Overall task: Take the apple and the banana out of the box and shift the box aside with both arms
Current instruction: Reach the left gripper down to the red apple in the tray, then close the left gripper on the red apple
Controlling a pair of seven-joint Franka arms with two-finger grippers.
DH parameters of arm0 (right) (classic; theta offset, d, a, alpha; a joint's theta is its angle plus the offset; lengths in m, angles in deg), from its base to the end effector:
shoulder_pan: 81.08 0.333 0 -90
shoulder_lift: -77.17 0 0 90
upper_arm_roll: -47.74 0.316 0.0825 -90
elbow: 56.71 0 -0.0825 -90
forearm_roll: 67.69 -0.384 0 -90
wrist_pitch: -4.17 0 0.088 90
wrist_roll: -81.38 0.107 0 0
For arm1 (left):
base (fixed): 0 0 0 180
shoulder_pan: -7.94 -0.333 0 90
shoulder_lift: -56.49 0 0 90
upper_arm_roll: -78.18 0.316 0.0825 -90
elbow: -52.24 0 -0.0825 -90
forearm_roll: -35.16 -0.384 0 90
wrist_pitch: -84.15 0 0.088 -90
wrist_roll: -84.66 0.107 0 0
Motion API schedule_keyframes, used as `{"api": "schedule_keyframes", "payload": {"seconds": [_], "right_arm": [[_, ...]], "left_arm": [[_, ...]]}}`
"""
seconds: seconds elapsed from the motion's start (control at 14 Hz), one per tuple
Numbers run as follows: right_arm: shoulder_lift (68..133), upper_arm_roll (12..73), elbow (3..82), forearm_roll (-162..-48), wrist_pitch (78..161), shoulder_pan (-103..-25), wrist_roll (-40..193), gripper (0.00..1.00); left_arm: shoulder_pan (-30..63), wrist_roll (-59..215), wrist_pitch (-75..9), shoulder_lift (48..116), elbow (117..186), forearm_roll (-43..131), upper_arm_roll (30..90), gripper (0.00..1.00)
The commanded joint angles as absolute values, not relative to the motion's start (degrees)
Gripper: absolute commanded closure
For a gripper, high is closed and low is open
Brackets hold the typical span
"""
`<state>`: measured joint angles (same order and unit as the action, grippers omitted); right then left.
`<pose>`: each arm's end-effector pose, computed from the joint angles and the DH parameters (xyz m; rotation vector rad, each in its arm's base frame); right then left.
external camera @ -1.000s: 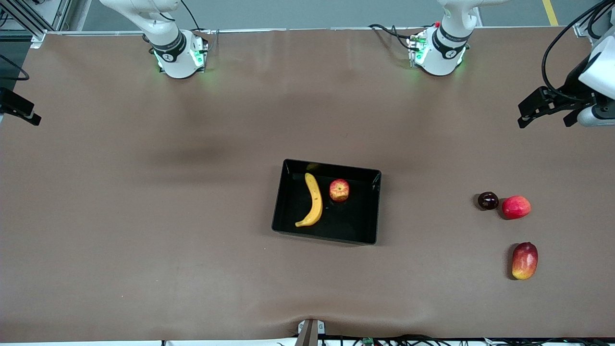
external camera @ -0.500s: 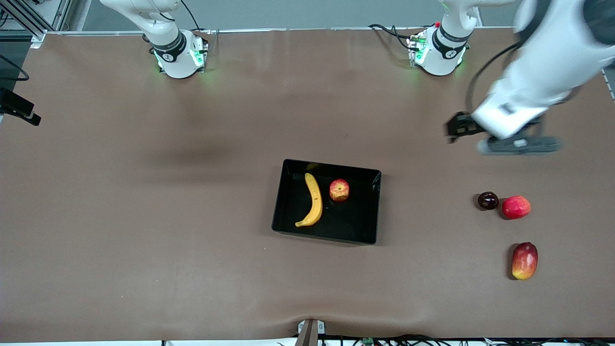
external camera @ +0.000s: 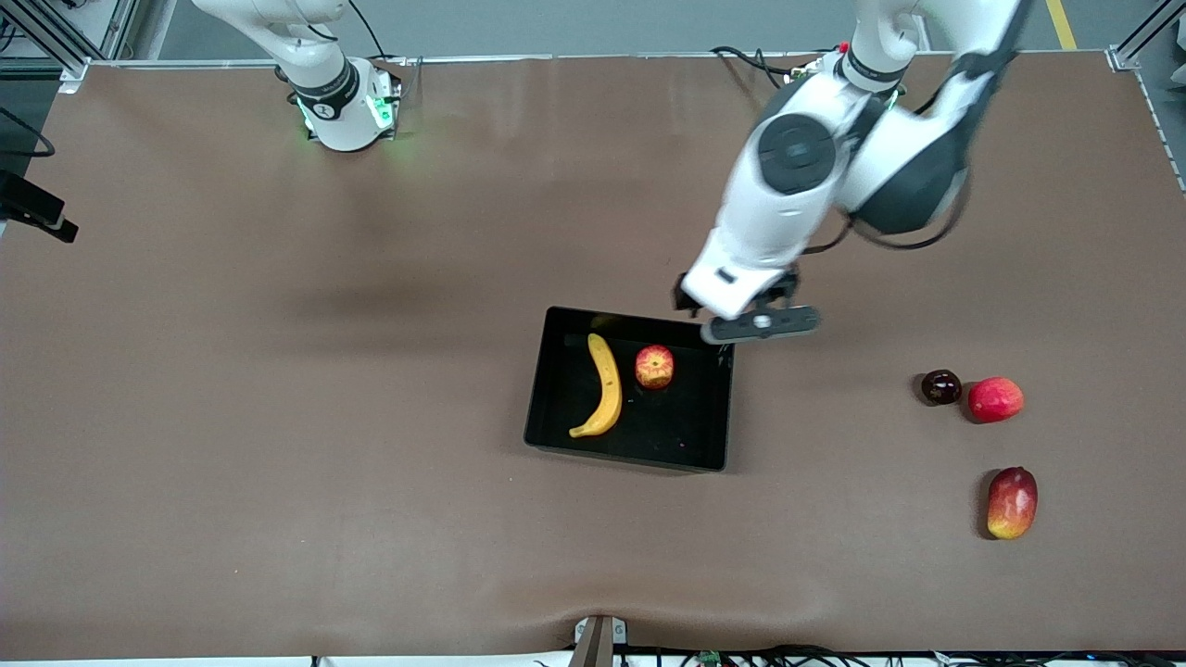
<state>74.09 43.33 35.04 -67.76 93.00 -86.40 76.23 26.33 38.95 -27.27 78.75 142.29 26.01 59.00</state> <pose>0.5278 -0.0916 0.6375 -3.1341 0.1251 -0.0052 0.5519 -0.3762 0.4282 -3.1237 -0.1685 -0.0337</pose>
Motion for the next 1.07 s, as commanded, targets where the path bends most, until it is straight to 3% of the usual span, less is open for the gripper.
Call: {"api": "schedule_keyframes", "payload": {"seconds": [0.0, 0.36, 0.79, 1.0], "right_arm": [[74.4, 43.8, 34.3, -67.9, 92.4, -87.2, 76.1, 0.0], [74.4, 43.8, 34.4, -67.9, 92.4, -87.2, 76.2, 0.0], [74.4, 43.8, 34.4, -67.9, 92.4, -87.2, 76.2, 0.0], [74.4, 43.8, 34.4, -67.9, 92.4, -87.2, 76.3, 0.0]], "left_arm": [[27.7, 35.3, -35.8, 86.5, 140.4, 22.6, 59.0, 0.0], [29.3, 34.2, -44.3, 96.4, 140.2, 18.9, 59.4, 0.0], [29.8, 34.2, -44.9, 98.8, 141.0, 18.4, 59.5, 0.0], [30.3, 34.2, -45.1, 100.8, 140.5, 18.4, 59.5, 0.34]]}}
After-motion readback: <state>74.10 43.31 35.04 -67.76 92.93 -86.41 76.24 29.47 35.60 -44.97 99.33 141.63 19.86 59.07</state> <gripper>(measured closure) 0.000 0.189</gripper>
